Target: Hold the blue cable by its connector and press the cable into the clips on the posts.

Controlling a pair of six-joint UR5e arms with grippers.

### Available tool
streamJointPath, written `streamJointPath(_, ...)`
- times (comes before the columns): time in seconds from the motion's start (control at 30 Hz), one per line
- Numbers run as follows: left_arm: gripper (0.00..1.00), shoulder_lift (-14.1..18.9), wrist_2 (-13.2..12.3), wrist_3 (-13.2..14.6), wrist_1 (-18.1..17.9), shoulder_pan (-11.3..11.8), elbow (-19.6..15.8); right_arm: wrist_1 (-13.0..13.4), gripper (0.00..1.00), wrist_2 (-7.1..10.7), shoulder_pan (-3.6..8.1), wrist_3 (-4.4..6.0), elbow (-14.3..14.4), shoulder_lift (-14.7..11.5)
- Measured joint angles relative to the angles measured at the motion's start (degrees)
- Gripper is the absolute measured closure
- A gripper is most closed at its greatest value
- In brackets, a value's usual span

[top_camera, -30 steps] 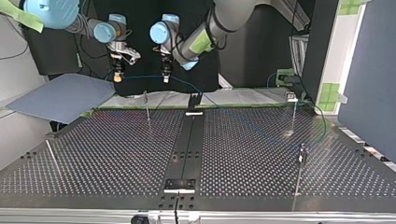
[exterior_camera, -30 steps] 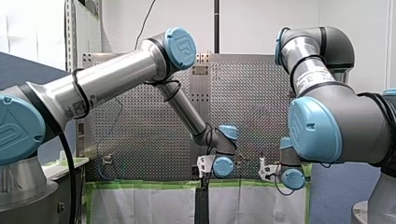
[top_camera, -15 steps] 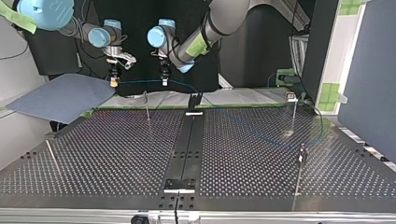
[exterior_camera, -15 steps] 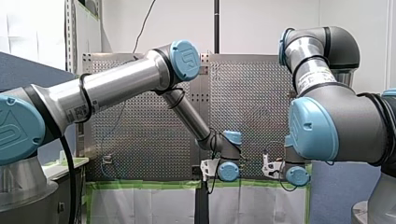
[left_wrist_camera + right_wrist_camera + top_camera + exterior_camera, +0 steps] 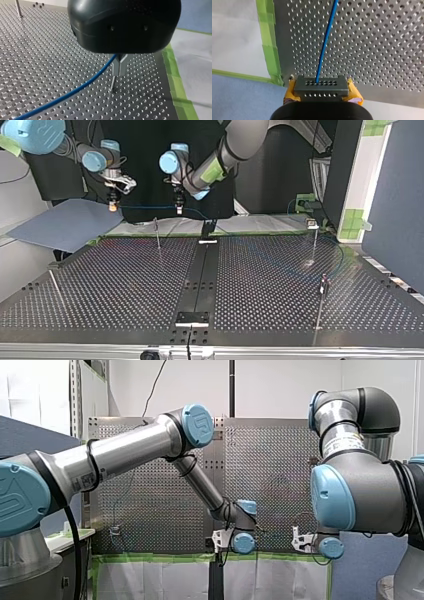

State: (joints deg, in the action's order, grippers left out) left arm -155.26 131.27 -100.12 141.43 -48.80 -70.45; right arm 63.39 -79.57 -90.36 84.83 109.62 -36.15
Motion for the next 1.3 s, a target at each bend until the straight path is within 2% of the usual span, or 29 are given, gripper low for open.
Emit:
streamJointPath(0.13,1.0,-0.1,-1.9,-1.4,-0.6,0.7,0.1,-0.2,1.0,-0.75,-0.07,-0.47,-1.2,0.0)
streamJointPath(0.3,1.0,-0.1,-4.7,-2.4,-1.2,1.6,0.8,-1.2,1.0,-1.07,-0.14,-0.56,-2.4,0.0)
streamJointPath(0.53,1.0,-0.2,-7.6,-3.6,-1.3,2.9,1.5,-2.4,1.0,-1.14,0.03,0.23,-3.6,0.0)
streamJointPath(0.77,1.0,-0.2,-10.9,-5.9,-1.5,3.1,2.2,-3.7,1.0,-1.12,0.24,0.46,-4.7,0.0)
streamJointPath(1.07,1.0,-3.4,-11.4,-7.9,-0.9,2.8,4.0,-3.9,1.0,-1.12,0.26,0.49,-4.9,0.0)
streamJointPath(1.3,1.0,-4.0,-12.1,-8.4,-1.2,3.9,4.8,-3.8,1.0,-1.14,0.27,0.31,-4.9,0.1)
